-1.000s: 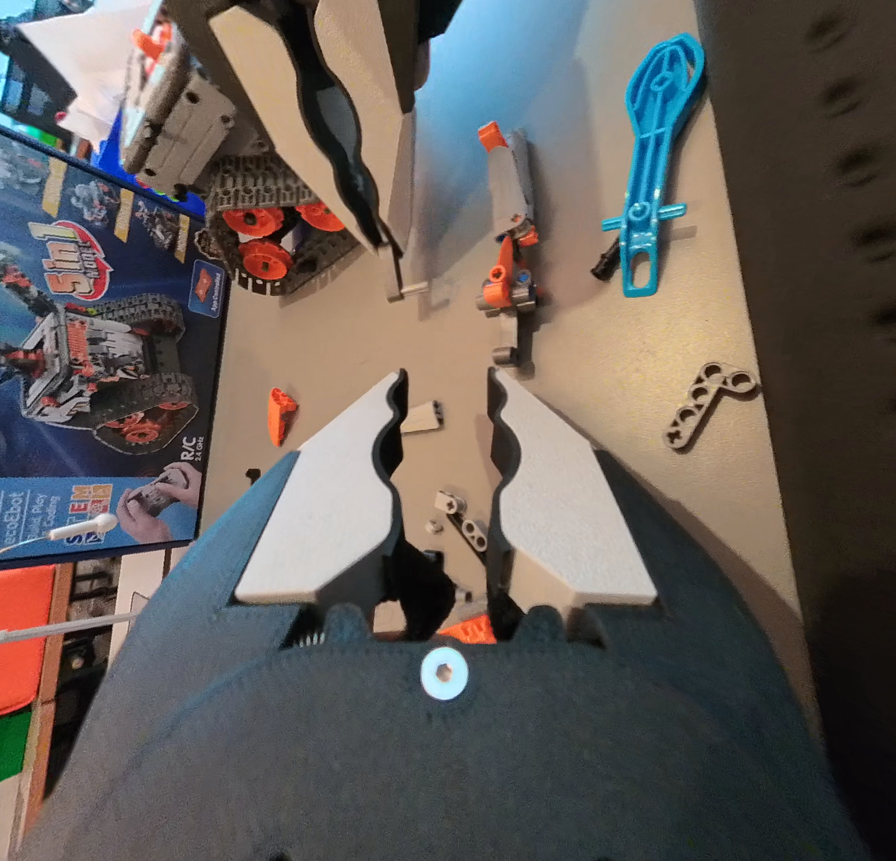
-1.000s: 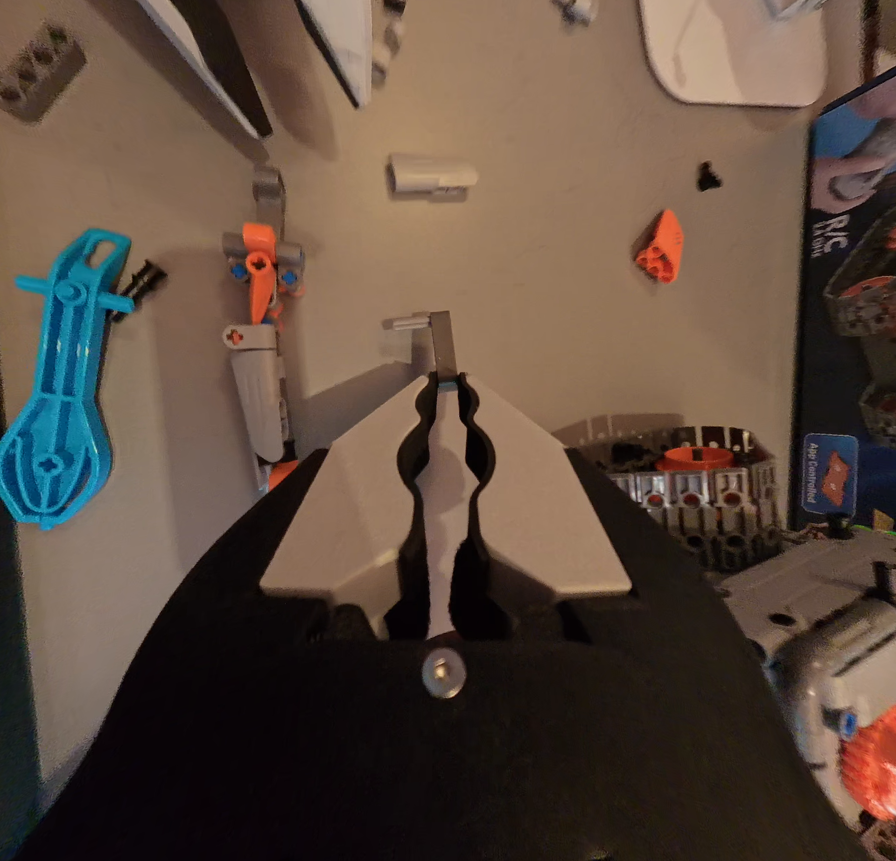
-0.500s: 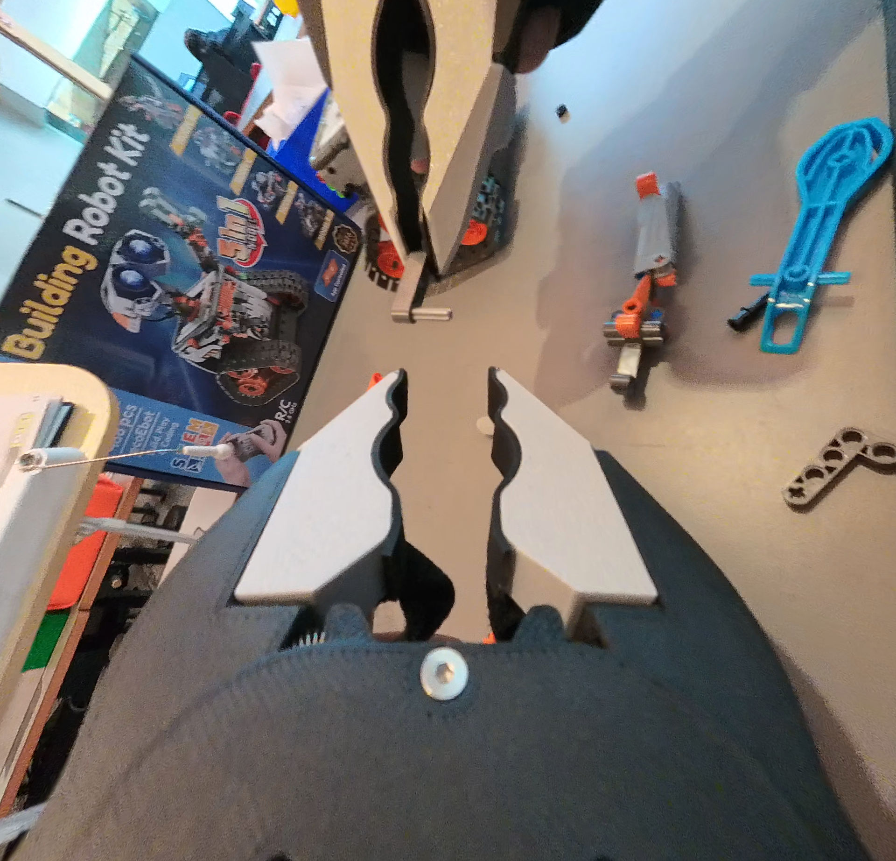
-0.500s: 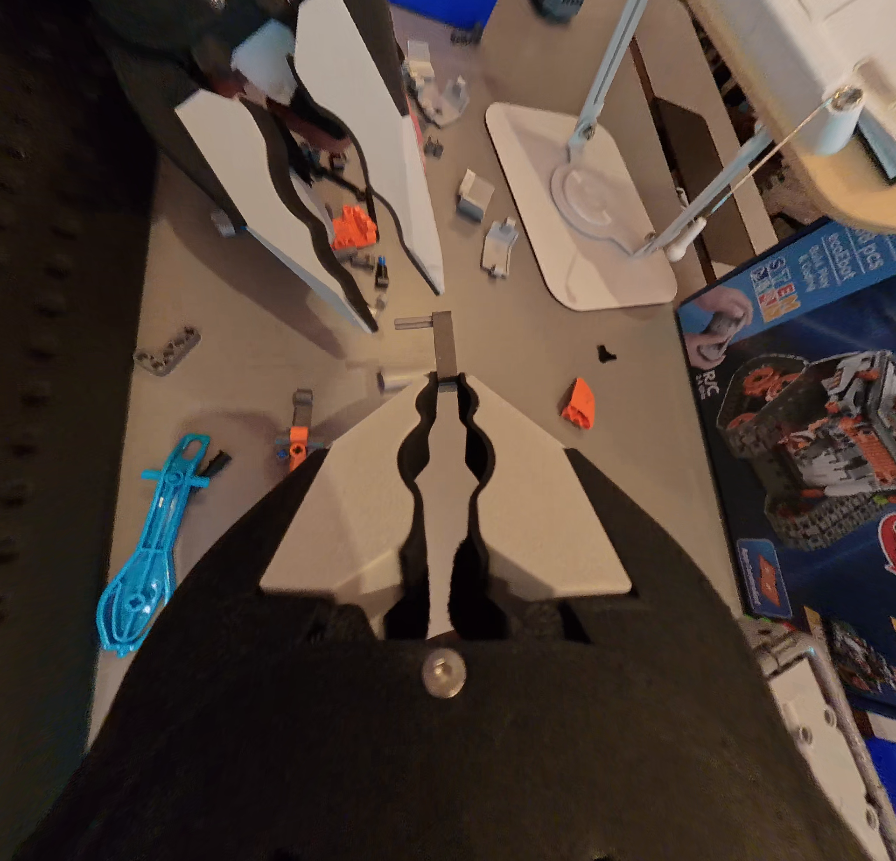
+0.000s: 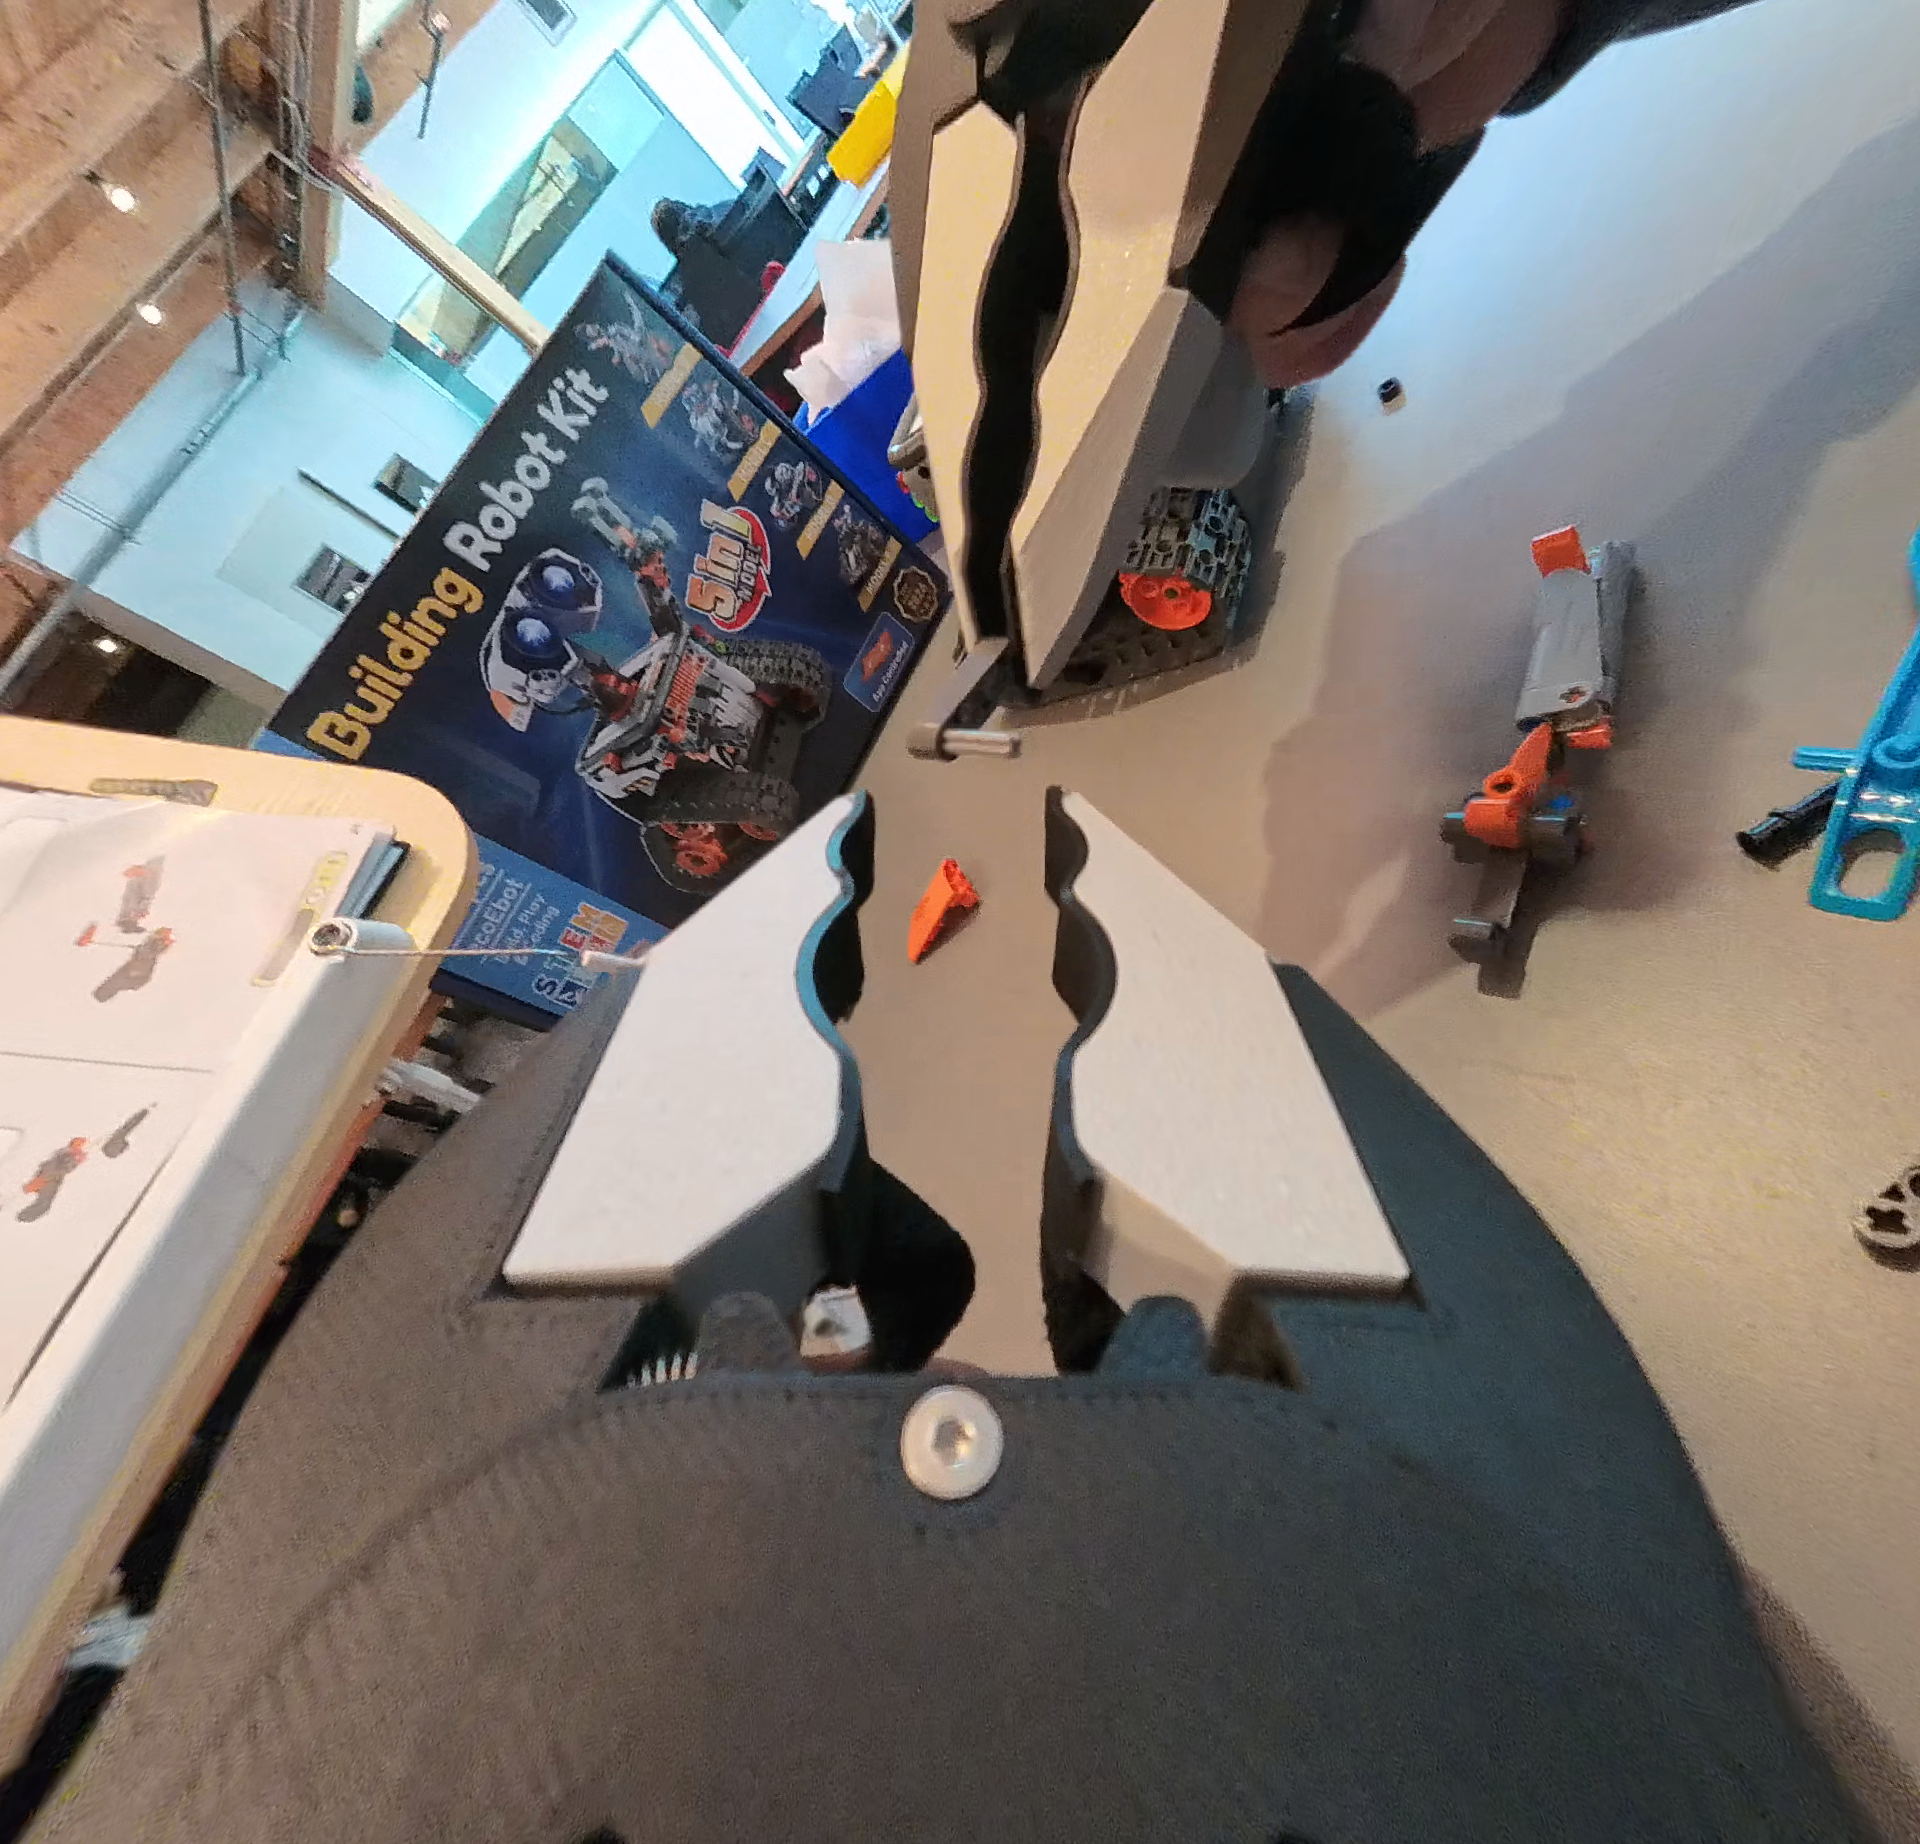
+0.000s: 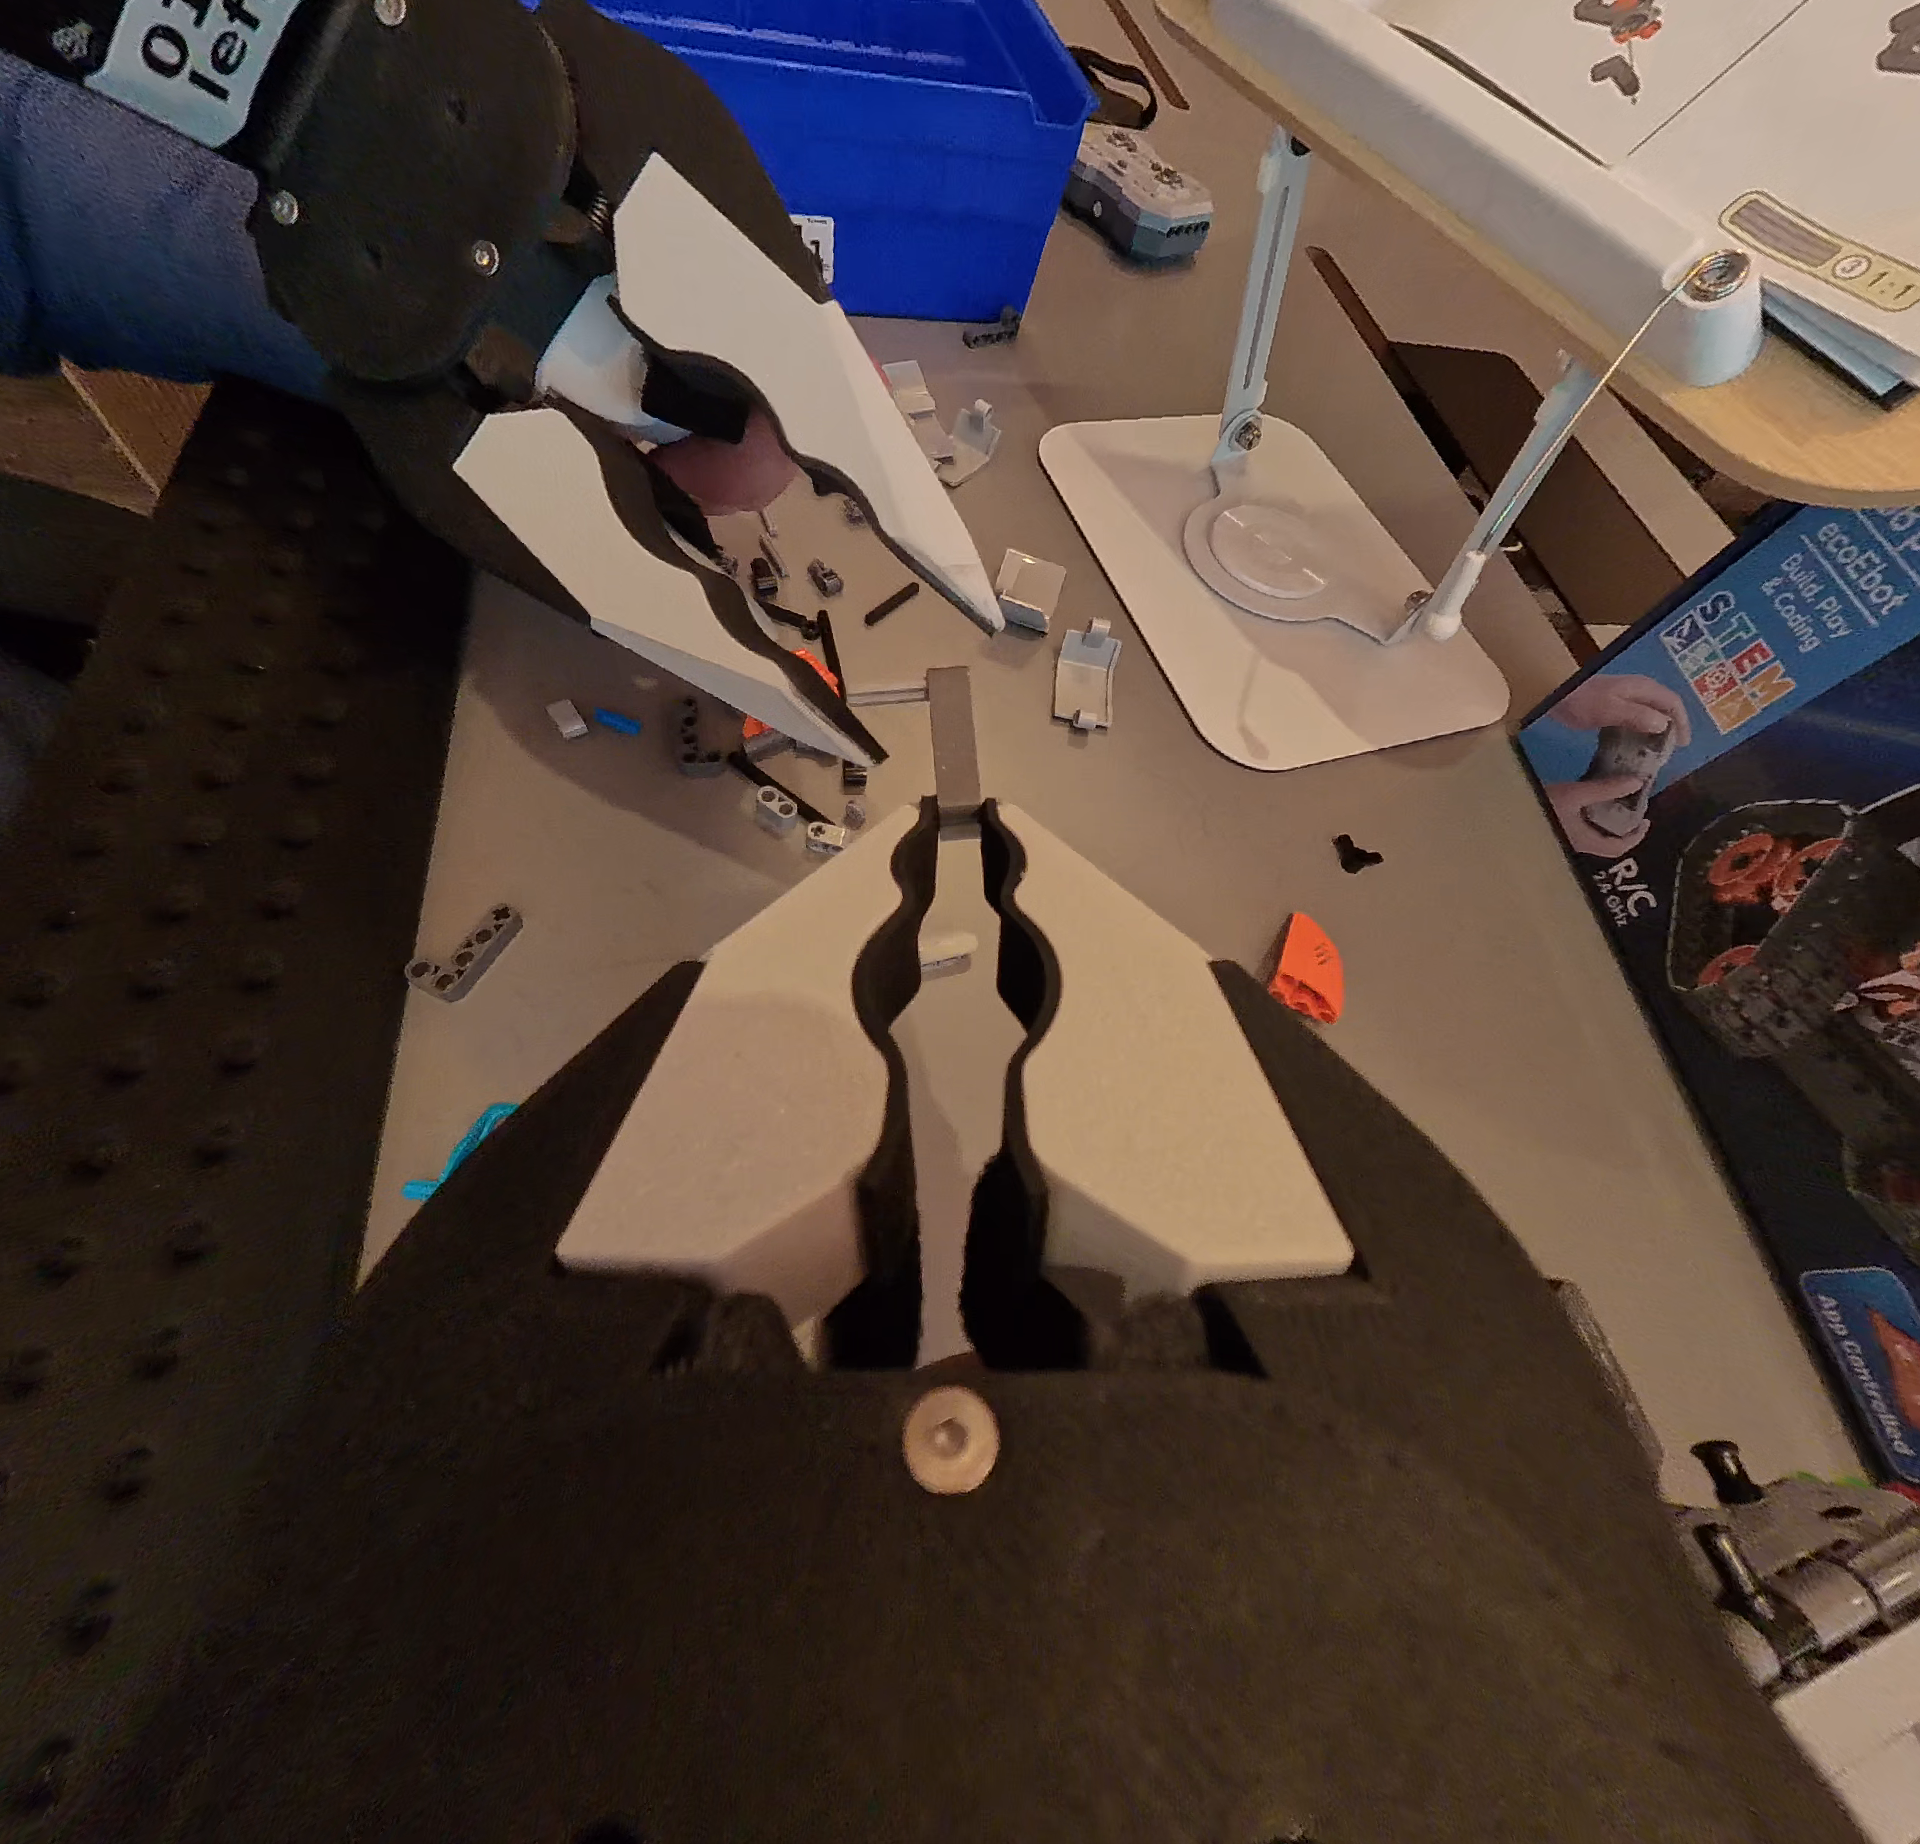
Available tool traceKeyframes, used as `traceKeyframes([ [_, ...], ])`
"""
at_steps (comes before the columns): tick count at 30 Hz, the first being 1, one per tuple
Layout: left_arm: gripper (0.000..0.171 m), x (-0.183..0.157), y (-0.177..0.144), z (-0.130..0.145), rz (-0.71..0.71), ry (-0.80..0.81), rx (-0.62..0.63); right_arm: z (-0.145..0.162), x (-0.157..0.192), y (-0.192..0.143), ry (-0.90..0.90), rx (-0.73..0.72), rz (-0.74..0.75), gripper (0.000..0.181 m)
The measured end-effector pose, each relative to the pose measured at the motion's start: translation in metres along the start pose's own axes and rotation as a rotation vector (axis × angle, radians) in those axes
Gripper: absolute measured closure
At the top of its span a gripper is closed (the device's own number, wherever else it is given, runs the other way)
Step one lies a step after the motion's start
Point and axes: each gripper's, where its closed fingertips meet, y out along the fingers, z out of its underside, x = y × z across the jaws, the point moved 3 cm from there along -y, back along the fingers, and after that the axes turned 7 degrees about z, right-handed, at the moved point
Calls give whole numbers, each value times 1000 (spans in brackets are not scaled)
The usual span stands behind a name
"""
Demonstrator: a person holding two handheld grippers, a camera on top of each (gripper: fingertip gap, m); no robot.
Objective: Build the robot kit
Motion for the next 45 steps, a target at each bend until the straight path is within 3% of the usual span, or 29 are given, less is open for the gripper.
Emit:
traceKeyframes([
  [2, 141, 3, 0, -2, -47, 46, 9, 1, -1, 0, 17, -3, -3, 176],
  [7, 150, -2, -3, -14, -179, 364, 39, -1, 2, -1, 118, -20, -71, 175],
  [11, 166, -6, 0, -14, -201, 444, 57, 1, 3, 0, 155, -17, -101, 176],
  [19, 171, -3, -5, -16, -215, 403, 32, -5, 6, -3, 193, -57, -133, 175],
  [33, 171, 13, -8, -11, -175, 123, -34, -9, -3, -9, 204, -115, -77, 159],
  [41, 169, 18, -8, -11, -113, -80, -102, -12, -1, -8, 130, -133, -5, 161],
  [45, 169, 18, -7, -12, -107, -102, -112, -17, 0, -4, 138, -153, 9, 164],
])
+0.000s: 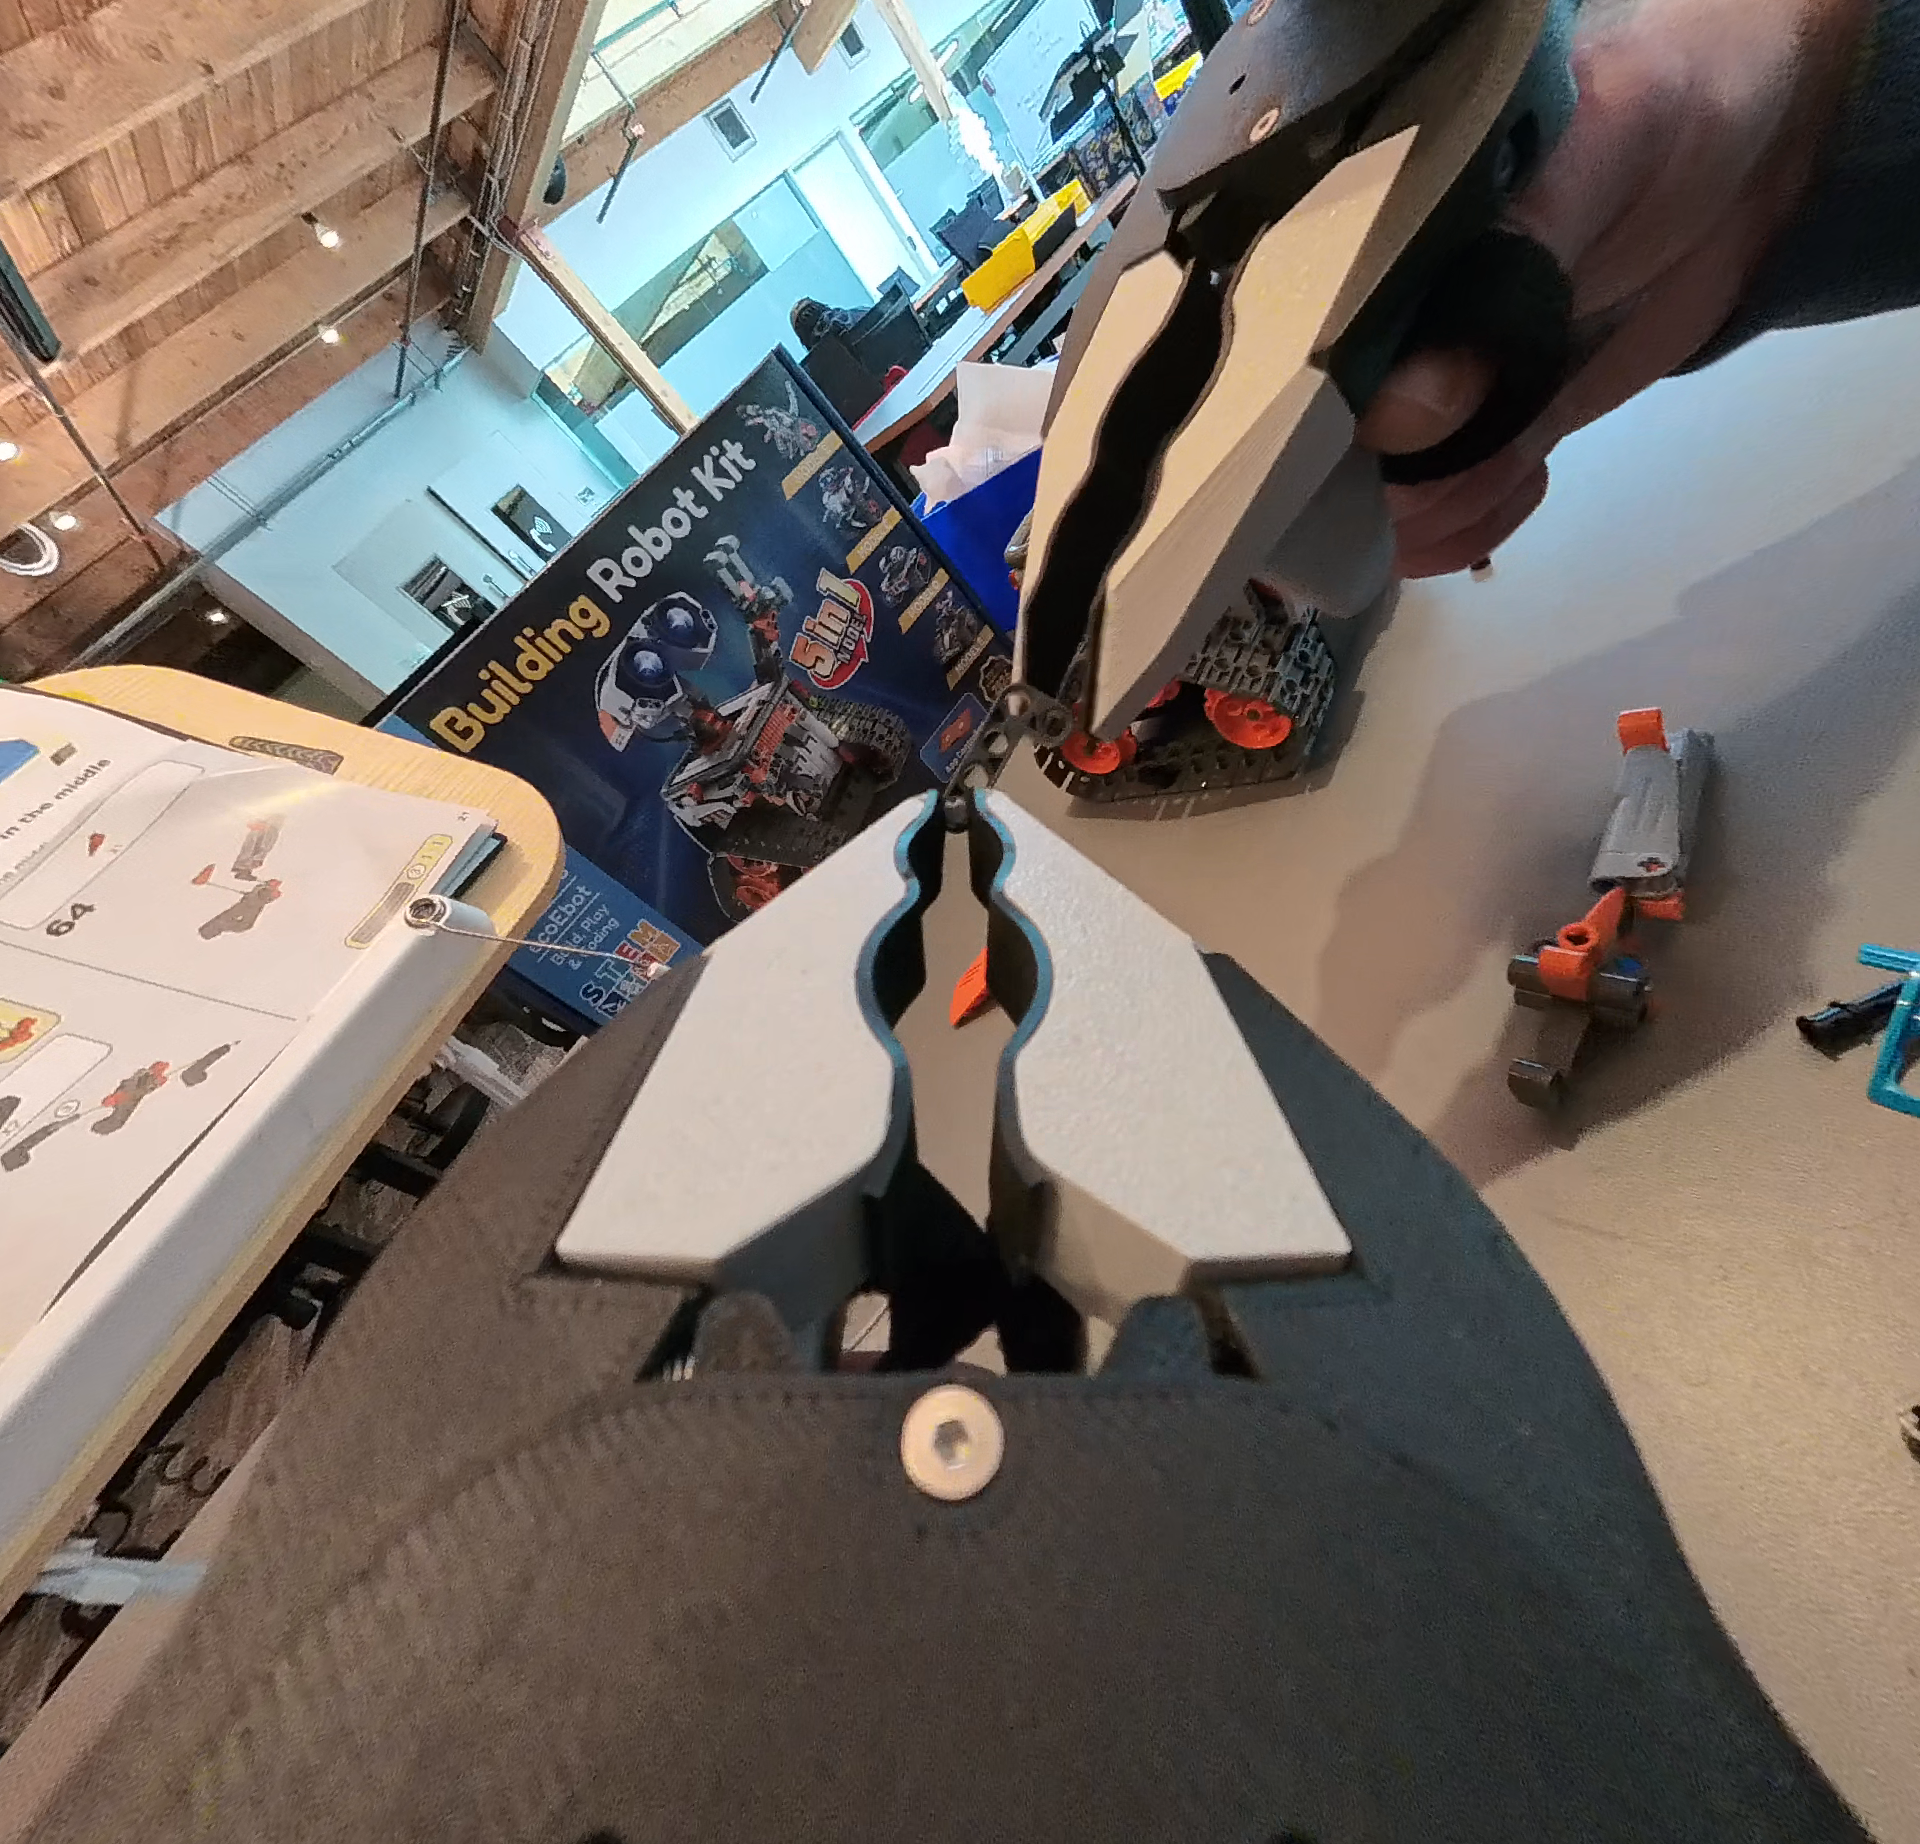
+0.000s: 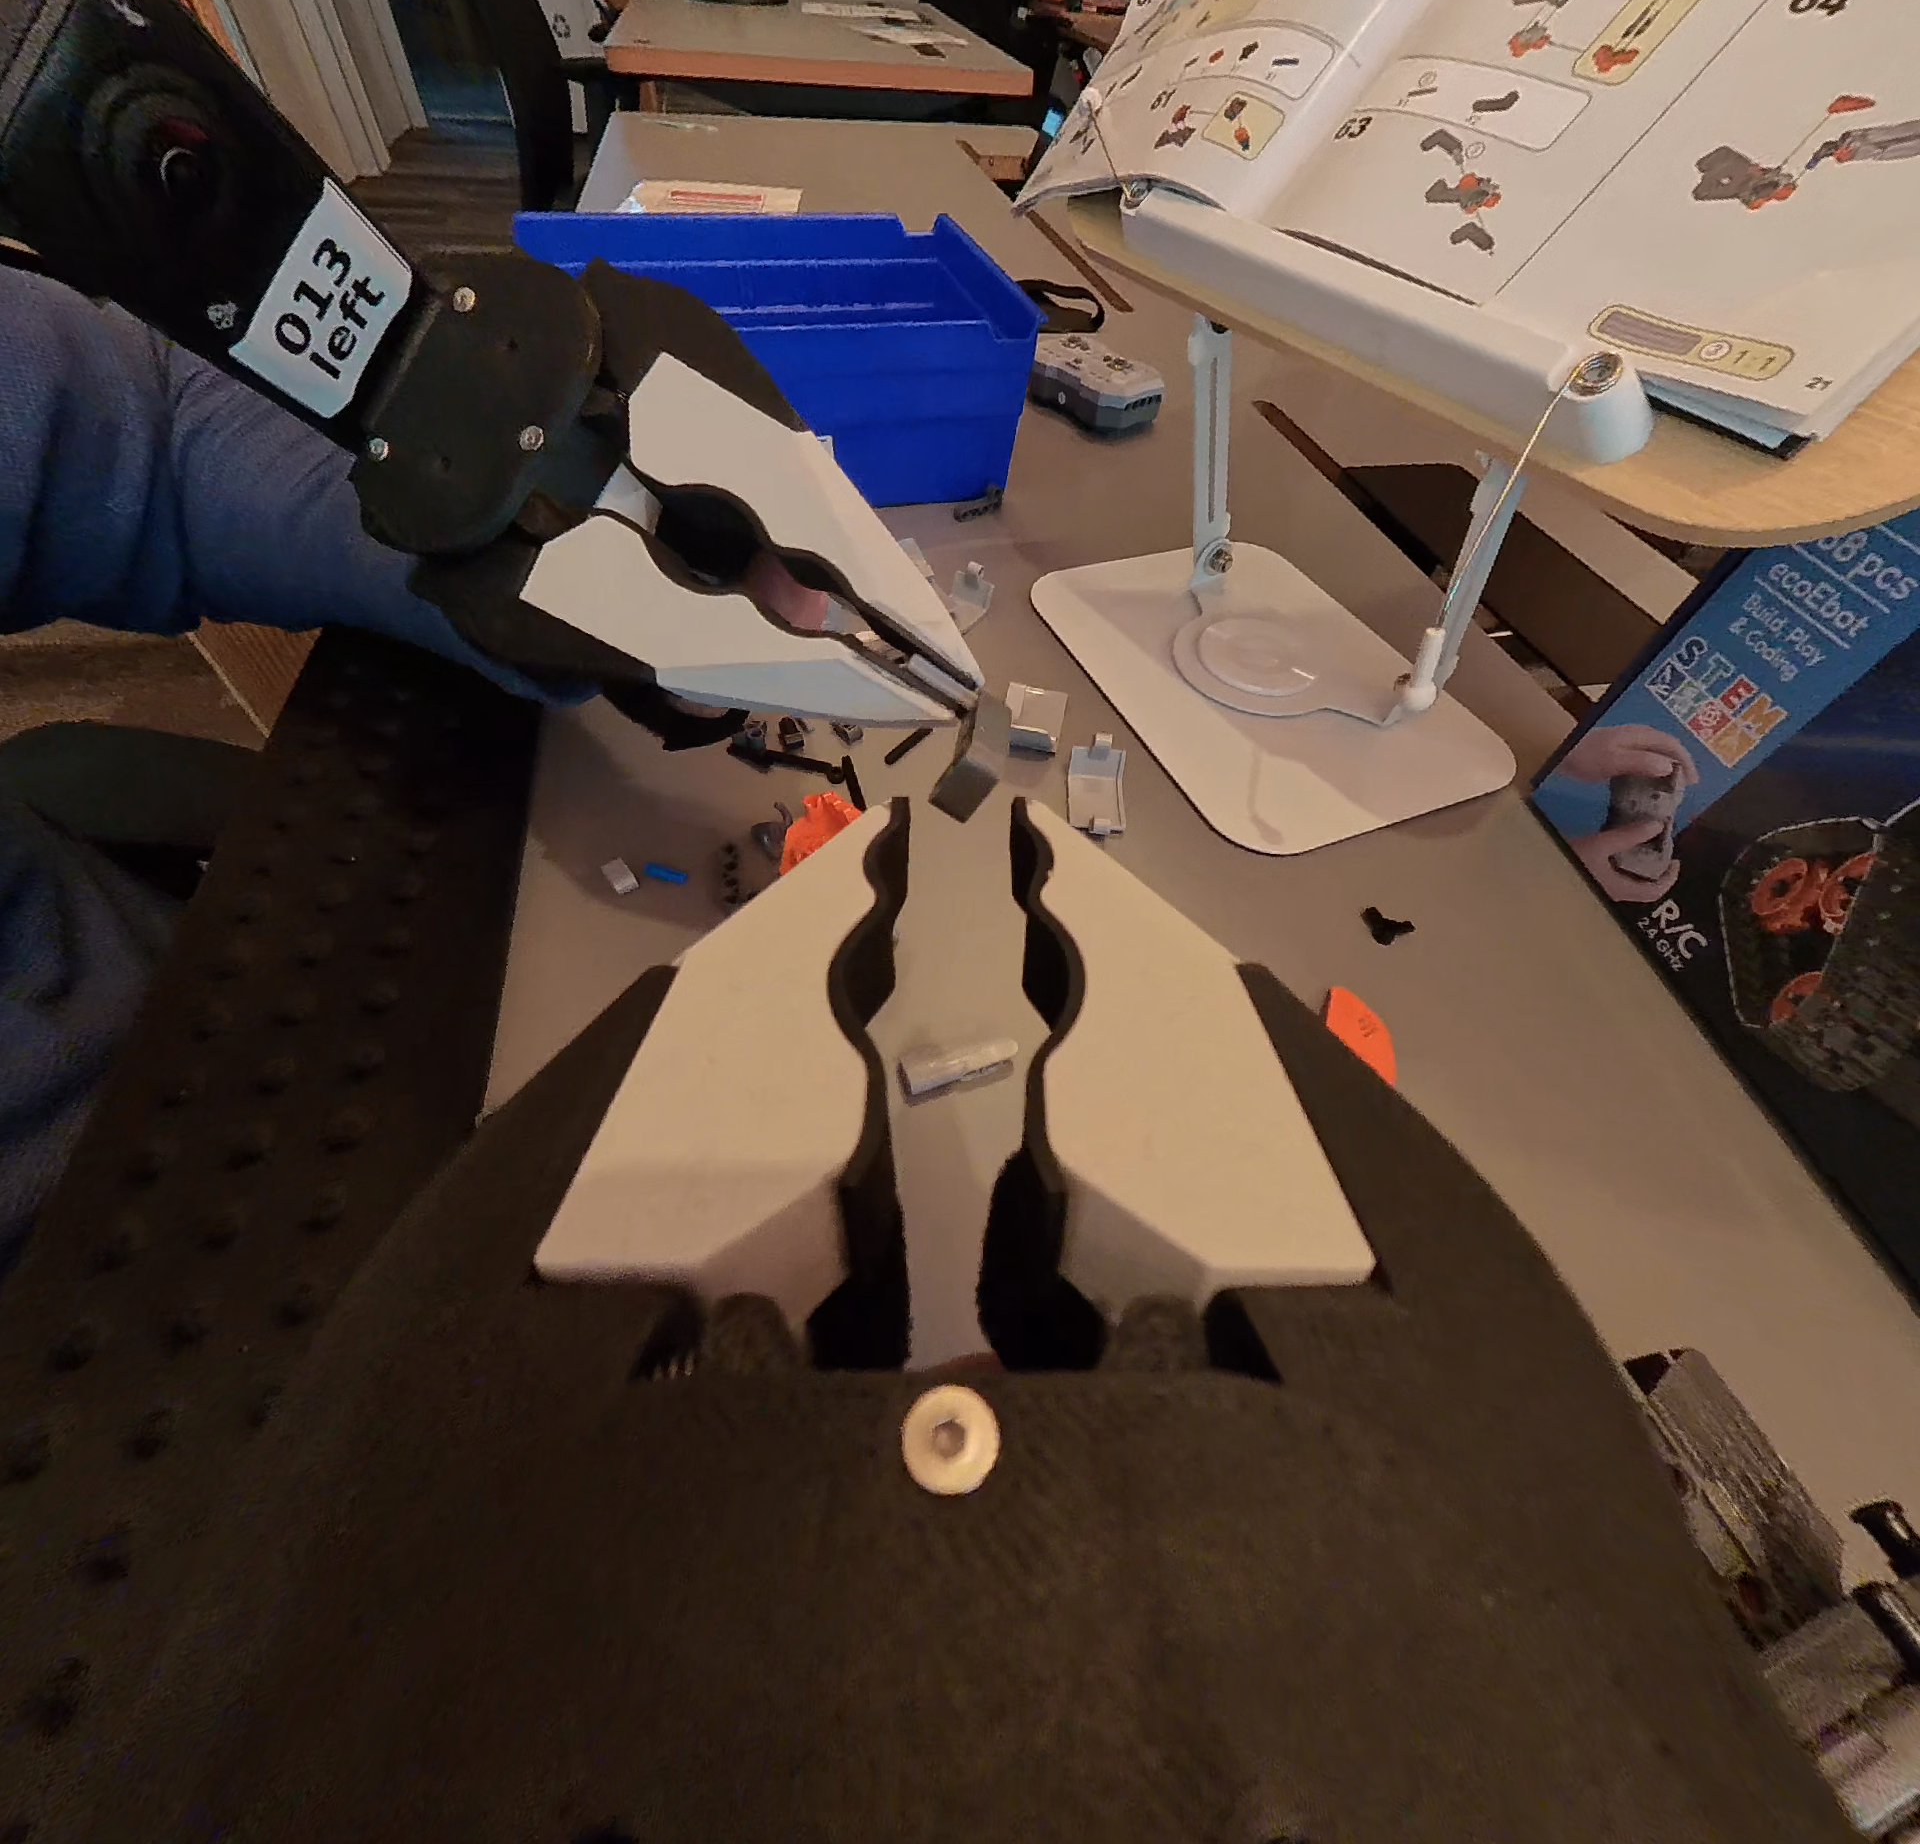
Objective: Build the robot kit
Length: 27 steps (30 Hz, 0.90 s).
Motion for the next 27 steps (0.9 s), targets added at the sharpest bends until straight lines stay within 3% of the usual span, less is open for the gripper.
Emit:
traceKeyframes([
  [27, 169, -8, 7, 0, 82, -150, -53, -18, 4, 2, -87, -89, 118, 174],
])
